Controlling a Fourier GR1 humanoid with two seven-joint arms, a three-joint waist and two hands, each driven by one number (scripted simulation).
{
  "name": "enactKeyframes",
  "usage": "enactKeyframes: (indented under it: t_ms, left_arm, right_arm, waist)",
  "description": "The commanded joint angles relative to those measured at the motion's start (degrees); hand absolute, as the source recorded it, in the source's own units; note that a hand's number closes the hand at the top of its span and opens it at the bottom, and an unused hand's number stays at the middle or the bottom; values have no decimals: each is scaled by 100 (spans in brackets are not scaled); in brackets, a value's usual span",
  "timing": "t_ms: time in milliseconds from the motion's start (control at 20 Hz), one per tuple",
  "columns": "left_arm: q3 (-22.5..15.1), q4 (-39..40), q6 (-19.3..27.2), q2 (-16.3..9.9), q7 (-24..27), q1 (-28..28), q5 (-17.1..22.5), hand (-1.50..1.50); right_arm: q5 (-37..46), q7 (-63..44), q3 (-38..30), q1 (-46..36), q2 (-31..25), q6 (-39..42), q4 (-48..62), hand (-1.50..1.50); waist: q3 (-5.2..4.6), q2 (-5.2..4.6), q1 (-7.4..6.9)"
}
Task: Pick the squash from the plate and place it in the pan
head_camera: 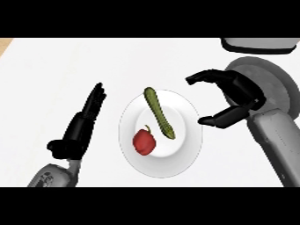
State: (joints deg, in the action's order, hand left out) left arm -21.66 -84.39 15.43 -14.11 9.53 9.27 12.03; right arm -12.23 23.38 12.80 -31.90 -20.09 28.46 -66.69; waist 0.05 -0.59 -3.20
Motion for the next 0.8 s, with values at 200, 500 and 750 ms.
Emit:
enactKeyframes:
  t_ms: [200, 500, 750]
  left_arm:
    - [75, 40, -249, 90, 152, -215, 125, 0]
    - [199, 34, -283, 110, 70, -108, 100, 0]
    - [188, -458, -339, -62, -13, -455, 91, 0]
  right_arm:
    - [1502, 1630, 204, -1345, -227, 181, 1513, -150]
    - [2240, 1196, 771, -2257, -27, 142, 1830, -150]
    - [3102, 804, 1510, -2404, 154, -16, 1827, -150]
  waist:
    - [-1, -10, 100]
    - [-7, 11, 160]
    - [-7, 43, 149]
